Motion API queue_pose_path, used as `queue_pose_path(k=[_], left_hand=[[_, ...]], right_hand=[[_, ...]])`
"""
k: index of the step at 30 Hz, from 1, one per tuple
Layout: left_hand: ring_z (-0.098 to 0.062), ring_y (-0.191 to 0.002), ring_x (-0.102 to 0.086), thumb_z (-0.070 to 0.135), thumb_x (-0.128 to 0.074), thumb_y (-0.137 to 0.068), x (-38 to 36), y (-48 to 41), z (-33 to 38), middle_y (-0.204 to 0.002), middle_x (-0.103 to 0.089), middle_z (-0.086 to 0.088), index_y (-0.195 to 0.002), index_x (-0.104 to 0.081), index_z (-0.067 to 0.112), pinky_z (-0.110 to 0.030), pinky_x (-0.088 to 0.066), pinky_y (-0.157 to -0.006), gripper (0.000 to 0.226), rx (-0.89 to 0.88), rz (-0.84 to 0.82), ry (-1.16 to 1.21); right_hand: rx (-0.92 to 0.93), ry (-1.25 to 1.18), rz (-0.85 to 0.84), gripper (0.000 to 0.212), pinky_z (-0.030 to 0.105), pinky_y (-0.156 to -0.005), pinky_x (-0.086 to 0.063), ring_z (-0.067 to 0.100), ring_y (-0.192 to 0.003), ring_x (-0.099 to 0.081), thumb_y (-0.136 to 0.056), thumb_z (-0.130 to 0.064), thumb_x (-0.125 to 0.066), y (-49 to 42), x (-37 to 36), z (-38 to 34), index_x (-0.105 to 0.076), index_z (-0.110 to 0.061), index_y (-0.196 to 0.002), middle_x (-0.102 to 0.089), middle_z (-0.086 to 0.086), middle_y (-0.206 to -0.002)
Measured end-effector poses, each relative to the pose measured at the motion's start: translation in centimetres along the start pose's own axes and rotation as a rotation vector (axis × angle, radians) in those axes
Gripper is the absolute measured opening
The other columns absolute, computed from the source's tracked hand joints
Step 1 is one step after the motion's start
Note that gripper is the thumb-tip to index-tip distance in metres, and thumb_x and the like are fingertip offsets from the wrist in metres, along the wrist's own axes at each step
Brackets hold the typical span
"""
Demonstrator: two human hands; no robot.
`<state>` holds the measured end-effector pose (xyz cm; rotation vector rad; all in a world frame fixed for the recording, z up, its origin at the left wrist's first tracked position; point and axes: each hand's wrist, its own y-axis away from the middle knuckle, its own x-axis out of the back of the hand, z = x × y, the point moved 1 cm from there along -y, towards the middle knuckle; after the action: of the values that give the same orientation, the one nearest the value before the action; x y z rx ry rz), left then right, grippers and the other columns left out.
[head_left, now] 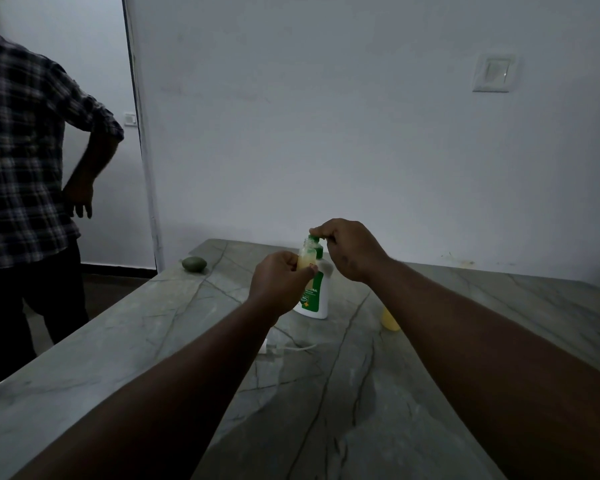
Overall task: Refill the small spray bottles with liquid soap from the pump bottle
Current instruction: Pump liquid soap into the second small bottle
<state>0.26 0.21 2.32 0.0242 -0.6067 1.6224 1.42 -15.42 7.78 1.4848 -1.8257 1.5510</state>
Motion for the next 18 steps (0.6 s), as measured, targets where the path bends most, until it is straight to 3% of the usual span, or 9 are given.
queue_pose_path(k=[11, 18], left_hand=[[-0.024, -0.086, -0.075, 0.030, -0.075, -0.092, -0.24, 0.22, 0.05, -0.092, -0.078, -0.008, -0.100, -0.076, 0.008, -0.051, -0.062, -0.085, 0.023, -0.004, -0.012, 0.002], [-0.020, -0.082, -0.075, 0.030, -0.076, -0.092, -0.20, 0.04, -0.04, -0.088, -0.077, -0.005, -0.101, -0.076, 0.008, -0.036, -0.058, -0.069, 0.023, -0.011, 0.002, -0.004]], right_hand=[[0.020, 0.021, -0.027, 0.044, 0.041, -0.113, -0.045, 0.024, -0.135, -0.055, -0.101, -0.001, -0.044, 0.16, 0.21, 0.09, -0.065, -0.014, -0.137, -0.061, 0.007, -0.144], [0.010, -0.015, -0.002, 0.043, 0.040, -0.112, -0.046, 0.023, -0.132, -0.057, -0.099, 0.001, -0.045, 0.24, -0.21, 0.05, -0.067, -0.012, -0.134, -0.063, 0.008, -0.141]])
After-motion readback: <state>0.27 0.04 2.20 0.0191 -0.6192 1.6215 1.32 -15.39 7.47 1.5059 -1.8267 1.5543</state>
